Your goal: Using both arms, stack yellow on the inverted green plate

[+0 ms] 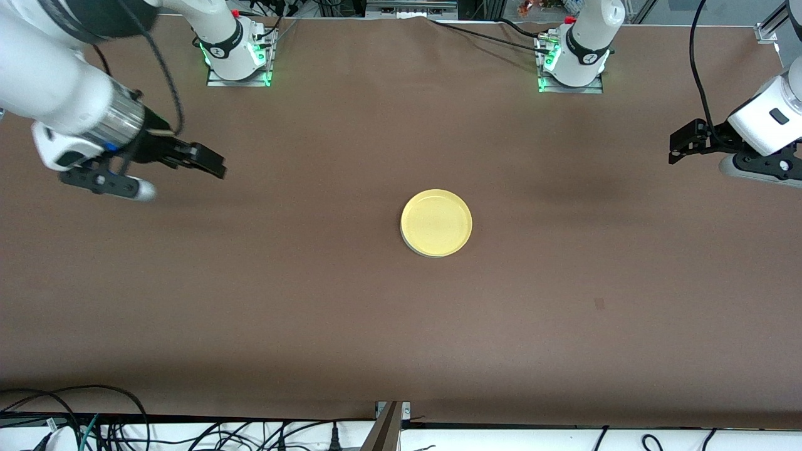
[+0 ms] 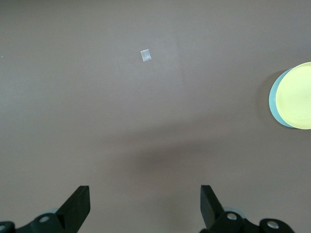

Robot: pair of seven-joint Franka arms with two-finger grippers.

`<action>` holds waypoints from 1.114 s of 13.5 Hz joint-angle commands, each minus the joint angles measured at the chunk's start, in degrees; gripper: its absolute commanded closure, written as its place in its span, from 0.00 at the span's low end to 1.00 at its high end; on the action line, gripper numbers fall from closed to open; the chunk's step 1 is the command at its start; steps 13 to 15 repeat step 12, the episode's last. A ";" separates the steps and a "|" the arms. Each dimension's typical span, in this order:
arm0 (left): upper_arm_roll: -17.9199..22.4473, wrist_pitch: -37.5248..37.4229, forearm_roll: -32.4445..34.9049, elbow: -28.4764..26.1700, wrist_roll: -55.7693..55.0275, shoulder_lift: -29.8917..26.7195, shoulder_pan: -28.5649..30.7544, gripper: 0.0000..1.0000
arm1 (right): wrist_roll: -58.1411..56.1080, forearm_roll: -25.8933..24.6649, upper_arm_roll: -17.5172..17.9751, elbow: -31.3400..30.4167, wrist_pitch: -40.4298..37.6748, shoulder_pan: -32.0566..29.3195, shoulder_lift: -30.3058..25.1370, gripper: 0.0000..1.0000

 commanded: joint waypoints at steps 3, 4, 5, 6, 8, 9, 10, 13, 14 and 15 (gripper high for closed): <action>0.03 0.00 -0.75 0.40 0.44 -0.03 0.00 0.00 | -8.47 -5.76 19.76 -6.98 -0.41 -21.86 -8.61 0.00; 0.03 0.00 -0.75 0.40 0.44 -0.03 0.00 0.00 | -11.02 -6.89 20.56 -7.60 -0.15 -23.45 -9.40 0.00; 0.03 0.00 -0.75 0.49 0.44 -0.03 0.00 0.00 | -12.88 -7.77 20.92 -7.87 -0.06 -24.34 -9.59 0.00; 0.03 0.00 -0.67 0.49 0.44 -0.03 0.00 0.00 | -14.46 -8.74 21.01 -7.96 -0.06 -25.04 -9.76 0.00; 0.03 0.00 -0.67 0.49 0.44 -0.03 0.00 0.00 | -17.98 -10.85 20.93 -7.53 -0.41 -25.05 -9.50 0.00; 0.03 0.00 -0.67 0.40 0.53 -0.03 0.00 0.00 | -18.17 -11.73 20.84 -7.26 -0.41 -25.05 -9.41 0.00; 0.03 0.00 -0.67 0.40 0.53 -0.03 0.00 0.00 | -18.43 -12.09 20.75 -6.30 -0.41 -24.96 -8.98 0.00; 0.03 -0.09 -0.75 0.40 0.53 -0.03 0.00 0.00 | -18.52 -12.00 20.75 -5.85 -0.58 -24.96 -8.44 0.00; 0.03 -0.09 -0.75 0.40 0.53 -0.03 0.00 0.00 | -18.52 -12.00 20.75 -5.85 -0.58 -24.96 -8.44 0.00; 0.03 -0.09 -0.75 0.40 0.53 -0.03 0.00 0.00 | -18.52 -12.00 20.75 -5.85 -0.58 -24.96 -8.44 0.00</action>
